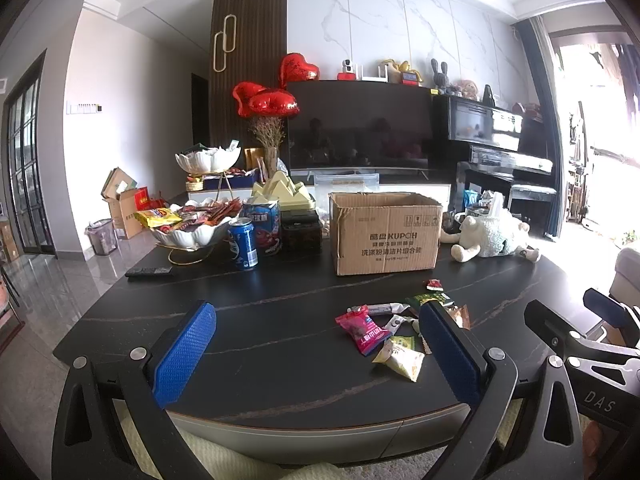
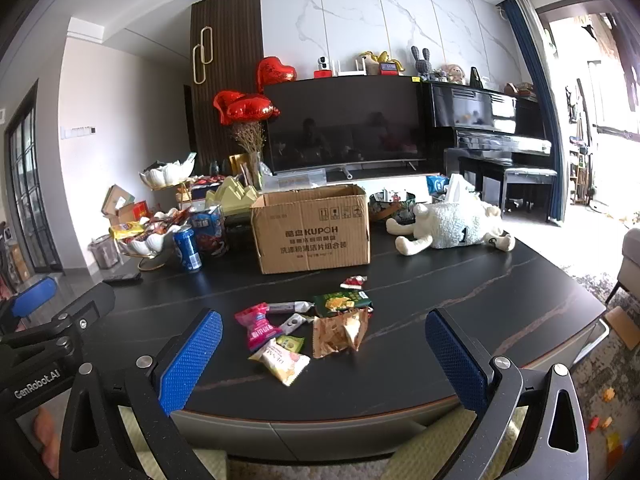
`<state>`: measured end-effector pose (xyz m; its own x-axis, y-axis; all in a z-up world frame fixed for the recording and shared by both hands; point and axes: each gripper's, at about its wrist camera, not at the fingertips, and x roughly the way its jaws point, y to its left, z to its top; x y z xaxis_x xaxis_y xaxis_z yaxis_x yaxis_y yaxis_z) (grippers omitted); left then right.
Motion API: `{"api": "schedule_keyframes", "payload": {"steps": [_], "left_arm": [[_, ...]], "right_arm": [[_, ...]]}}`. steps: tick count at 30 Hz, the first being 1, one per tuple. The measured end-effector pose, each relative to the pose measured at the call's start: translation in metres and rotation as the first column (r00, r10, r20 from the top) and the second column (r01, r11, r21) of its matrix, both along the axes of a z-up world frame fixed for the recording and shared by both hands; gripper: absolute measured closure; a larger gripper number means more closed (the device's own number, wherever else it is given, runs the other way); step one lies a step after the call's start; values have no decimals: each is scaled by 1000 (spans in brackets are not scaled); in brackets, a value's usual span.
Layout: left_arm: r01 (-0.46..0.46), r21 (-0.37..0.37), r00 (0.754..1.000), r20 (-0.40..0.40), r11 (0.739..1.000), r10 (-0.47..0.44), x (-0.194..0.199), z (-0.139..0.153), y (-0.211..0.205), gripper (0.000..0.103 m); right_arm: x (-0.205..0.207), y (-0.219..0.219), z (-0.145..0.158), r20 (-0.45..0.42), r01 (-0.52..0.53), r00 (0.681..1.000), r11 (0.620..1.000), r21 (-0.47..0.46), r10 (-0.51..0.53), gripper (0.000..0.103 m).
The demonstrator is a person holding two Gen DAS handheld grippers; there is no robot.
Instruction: Organize snacks
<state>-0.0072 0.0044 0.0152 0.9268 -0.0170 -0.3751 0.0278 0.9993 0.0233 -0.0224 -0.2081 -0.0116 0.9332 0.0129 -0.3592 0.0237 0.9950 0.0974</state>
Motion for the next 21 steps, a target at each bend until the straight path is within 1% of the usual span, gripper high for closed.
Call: {"api": "schedule_keyframes", "payload": {"steps": [21], "left_arm": [[0, -1, 1000, 2, 1000, 0, -1, 0, 1, 0]], "right_arm": [[-1, 1, 0, 3, 0, 1000, 1000, 0, 0, 0]]}}
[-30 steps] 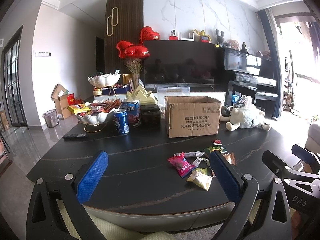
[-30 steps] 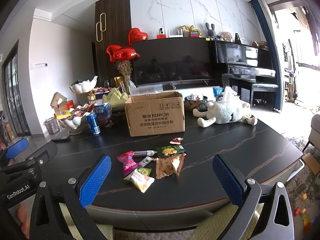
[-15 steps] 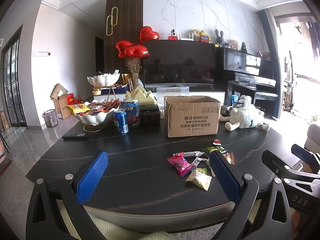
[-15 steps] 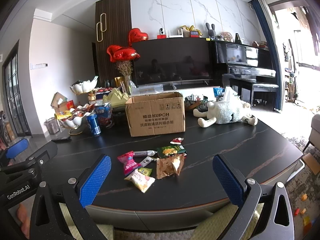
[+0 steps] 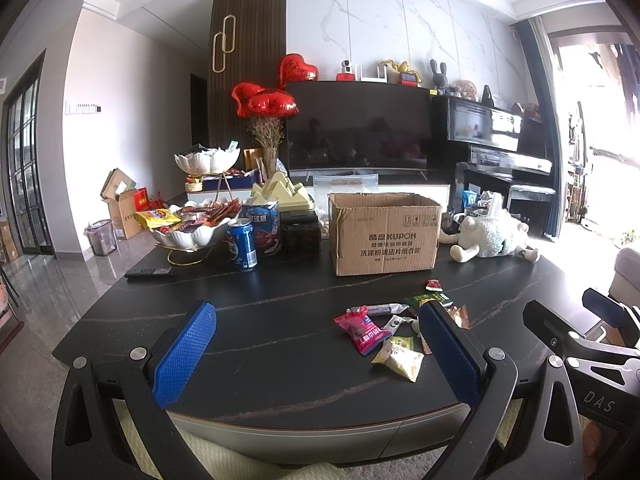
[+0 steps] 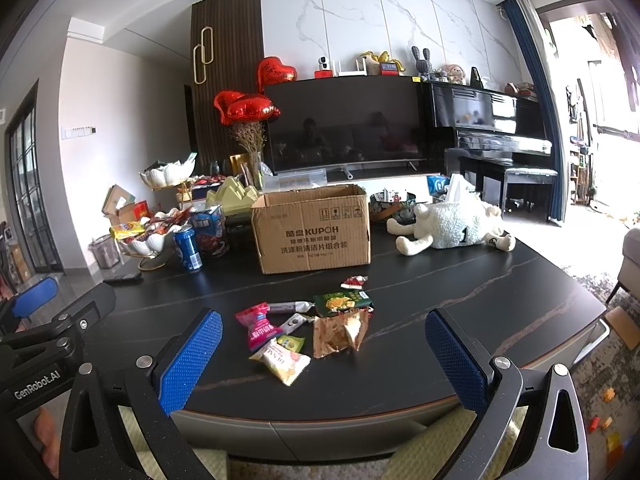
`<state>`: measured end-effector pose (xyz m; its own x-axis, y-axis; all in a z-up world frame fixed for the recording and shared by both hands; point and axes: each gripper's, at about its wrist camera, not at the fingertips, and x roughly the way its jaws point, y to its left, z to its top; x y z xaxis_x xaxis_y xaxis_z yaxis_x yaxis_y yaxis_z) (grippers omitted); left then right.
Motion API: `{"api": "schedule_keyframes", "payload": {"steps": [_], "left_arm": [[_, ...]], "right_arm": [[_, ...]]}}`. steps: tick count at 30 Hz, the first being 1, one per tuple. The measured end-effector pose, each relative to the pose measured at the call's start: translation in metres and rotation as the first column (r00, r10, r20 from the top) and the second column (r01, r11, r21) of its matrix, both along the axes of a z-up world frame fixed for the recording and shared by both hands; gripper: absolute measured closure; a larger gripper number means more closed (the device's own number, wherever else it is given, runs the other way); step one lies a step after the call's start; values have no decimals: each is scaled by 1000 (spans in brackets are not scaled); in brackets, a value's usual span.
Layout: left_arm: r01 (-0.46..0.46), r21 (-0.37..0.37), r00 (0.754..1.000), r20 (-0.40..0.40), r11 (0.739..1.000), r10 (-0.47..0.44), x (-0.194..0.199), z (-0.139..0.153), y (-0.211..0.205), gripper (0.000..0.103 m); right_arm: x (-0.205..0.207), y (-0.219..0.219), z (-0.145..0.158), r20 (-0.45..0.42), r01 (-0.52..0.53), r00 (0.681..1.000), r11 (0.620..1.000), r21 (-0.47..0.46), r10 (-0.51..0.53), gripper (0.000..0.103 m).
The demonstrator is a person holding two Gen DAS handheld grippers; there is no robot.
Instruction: Organize snacks
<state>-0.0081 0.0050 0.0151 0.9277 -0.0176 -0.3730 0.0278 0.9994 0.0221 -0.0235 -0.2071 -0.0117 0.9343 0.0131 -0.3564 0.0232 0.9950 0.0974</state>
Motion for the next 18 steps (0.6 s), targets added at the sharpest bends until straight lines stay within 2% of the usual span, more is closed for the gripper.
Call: {"api": "schedule_keyframes", "payload": {"steps": [18], "left_arm": [[10, -5, 1000, -19, 1000, -10, 4, 3, -5, 0]], "right_arm": [[1, 0, 0, -10, -1, 1000, 1000, 3, 1, 0]]}}
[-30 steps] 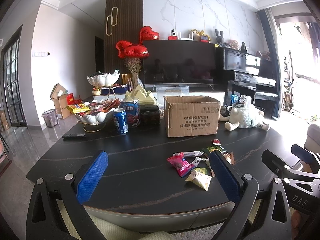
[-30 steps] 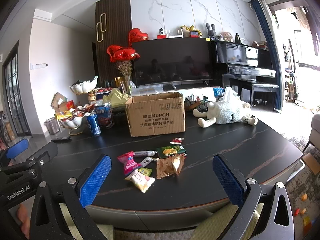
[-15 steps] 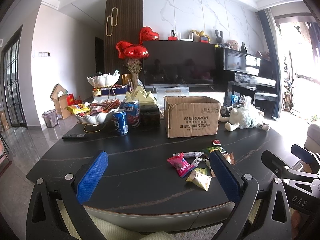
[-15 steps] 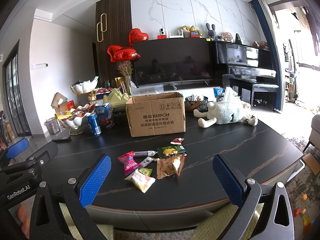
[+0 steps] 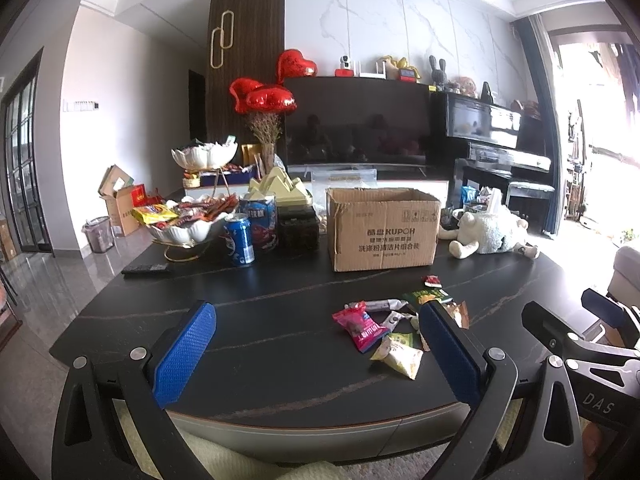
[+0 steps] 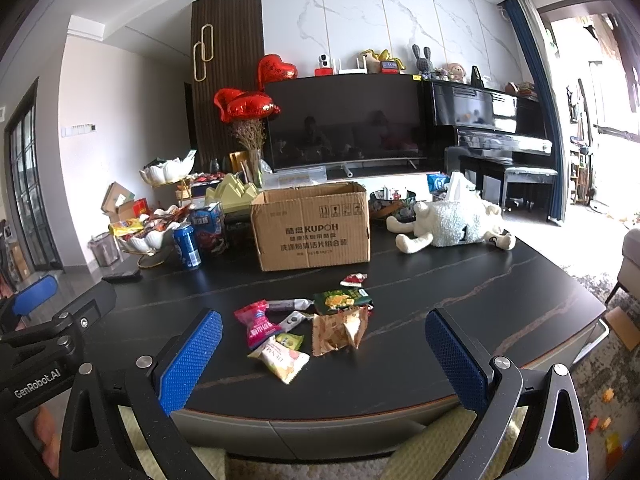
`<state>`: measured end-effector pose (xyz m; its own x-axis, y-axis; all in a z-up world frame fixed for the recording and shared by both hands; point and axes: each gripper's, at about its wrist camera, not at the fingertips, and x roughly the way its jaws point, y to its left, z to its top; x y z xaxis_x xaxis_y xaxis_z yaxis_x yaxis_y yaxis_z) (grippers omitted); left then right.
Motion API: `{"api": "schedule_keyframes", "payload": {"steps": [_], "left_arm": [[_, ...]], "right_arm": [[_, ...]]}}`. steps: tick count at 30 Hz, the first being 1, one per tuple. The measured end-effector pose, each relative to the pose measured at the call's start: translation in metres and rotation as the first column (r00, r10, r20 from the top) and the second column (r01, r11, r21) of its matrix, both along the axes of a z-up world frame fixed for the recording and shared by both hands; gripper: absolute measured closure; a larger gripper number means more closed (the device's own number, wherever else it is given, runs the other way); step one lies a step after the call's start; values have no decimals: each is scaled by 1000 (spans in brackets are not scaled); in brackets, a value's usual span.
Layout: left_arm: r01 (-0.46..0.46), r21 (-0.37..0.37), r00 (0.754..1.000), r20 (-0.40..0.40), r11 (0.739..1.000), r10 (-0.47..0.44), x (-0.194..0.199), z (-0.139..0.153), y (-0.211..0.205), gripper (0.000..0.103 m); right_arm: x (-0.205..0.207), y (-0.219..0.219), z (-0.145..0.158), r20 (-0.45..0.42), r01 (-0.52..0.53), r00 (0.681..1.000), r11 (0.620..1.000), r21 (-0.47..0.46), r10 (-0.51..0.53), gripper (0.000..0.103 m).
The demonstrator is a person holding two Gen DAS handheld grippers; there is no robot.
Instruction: Organize snacks
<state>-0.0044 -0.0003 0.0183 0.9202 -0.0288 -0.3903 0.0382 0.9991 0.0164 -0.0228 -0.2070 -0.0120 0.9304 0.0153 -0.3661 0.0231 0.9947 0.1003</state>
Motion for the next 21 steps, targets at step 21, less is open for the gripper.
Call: {"api": "schedule_keyframes", "payload": {"steps": [21], "left_arm": [[157, -47, 950, -265, 986, -164, 85, -64, -38, 17]], "right_arm": [[77, -28, -46, -159, -27, 987, 999, 25, 31, 6]]}}
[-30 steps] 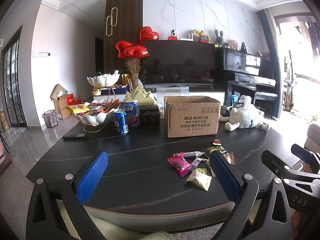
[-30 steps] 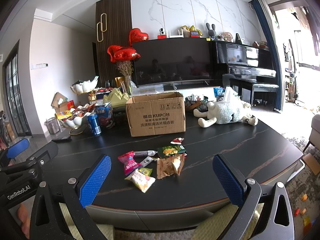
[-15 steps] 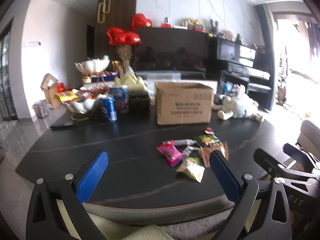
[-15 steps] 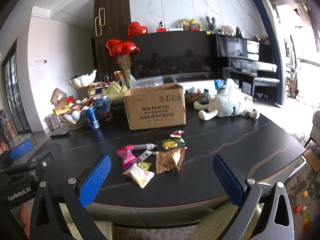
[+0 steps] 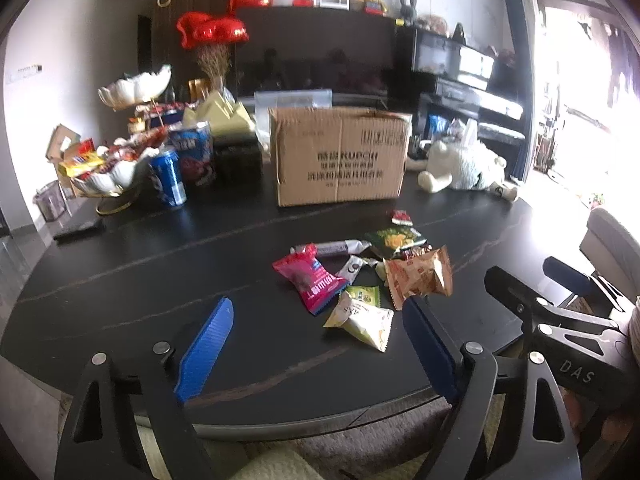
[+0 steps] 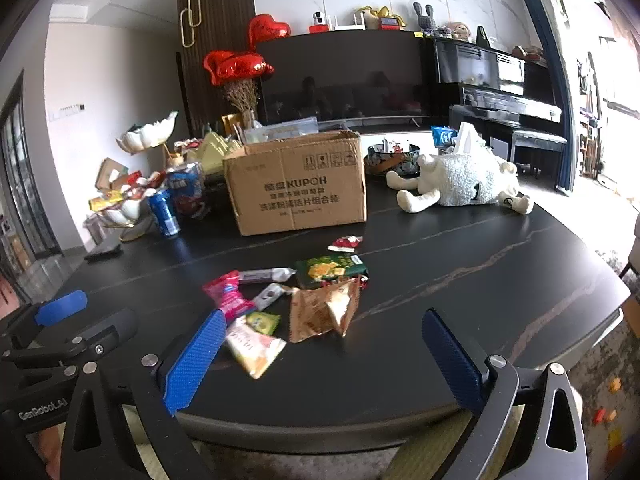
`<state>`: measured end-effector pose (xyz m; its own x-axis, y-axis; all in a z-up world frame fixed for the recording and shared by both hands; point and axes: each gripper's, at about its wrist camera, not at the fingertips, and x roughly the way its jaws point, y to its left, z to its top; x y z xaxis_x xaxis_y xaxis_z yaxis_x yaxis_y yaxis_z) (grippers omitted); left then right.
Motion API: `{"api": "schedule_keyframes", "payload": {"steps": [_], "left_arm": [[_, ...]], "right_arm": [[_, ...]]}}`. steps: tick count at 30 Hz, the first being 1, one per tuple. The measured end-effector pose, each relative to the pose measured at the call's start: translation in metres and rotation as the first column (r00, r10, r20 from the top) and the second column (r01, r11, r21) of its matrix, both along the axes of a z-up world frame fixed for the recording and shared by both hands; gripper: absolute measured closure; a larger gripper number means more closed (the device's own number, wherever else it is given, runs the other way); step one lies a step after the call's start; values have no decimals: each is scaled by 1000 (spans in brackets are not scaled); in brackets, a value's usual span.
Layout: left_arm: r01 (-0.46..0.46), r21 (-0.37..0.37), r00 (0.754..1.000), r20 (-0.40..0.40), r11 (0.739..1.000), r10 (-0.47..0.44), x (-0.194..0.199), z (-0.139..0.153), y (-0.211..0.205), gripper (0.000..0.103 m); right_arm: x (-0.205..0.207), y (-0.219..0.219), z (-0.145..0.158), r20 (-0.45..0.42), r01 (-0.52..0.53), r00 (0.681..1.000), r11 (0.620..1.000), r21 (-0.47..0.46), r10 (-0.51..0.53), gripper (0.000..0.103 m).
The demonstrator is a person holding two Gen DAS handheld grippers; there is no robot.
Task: Organize snacks
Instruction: 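Move right gripper to tan chip bag while left gripper approaches white-yellow bag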
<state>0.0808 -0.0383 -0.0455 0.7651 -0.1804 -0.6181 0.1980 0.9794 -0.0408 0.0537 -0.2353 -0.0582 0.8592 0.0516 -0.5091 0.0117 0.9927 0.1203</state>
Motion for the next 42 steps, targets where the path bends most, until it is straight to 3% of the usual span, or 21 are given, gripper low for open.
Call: {"api": "schedule_keyframes", "payload": {"steps": [18, 26, 32, 42], "left_arm": [[69, -18, 979, -189, 997, -71, 60, -59, -24, 31], [52, -92, 952, -297, 994, -77, 79, -81, -21, 41], [43, -125, 941, -328, 991, -82, 85, -89, -21, 44], [54, -180, 928, -355, 982, -116, 92, -93, -26, 63]], "right_arm": [[80, -12, -56, -173, -80, 981, 994, 79, 92, 22], [95, -6, -70, -215, -96, 970, 993, 74, 110, 26], [104, -6, -78, -236, -103, 964, 991, 91, 122, 30], [112, -3, -88, -264, -117, 954, 987, 114, 143, 39]]}}
